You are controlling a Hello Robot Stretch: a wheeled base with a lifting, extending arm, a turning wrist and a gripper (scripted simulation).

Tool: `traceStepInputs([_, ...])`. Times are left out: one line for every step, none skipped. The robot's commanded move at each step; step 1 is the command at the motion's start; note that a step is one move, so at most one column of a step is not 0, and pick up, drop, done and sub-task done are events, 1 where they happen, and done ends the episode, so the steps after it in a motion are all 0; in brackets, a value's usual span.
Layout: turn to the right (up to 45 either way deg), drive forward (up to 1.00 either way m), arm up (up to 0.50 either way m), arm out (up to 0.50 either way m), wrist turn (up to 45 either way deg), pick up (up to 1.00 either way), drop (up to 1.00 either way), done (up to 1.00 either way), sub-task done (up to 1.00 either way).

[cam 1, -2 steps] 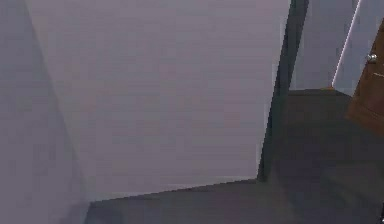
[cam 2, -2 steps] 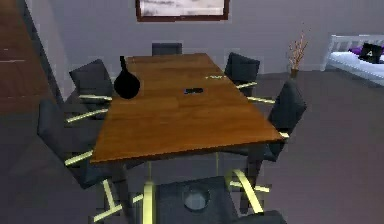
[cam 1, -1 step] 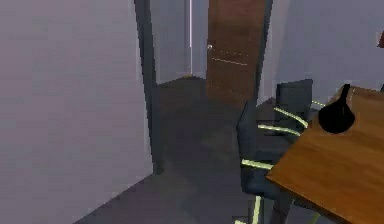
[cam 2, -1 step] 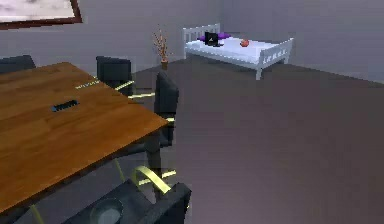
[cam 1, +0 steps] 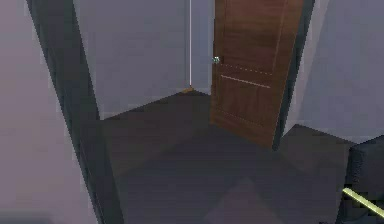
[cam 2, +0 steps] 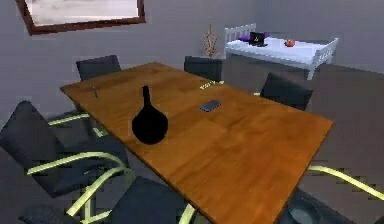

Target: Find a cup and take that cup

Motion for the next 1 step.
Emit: traceStepInputs([3.0,0.0,0.0,0.0,0.0,0.0,0.0,0.0,0.0])
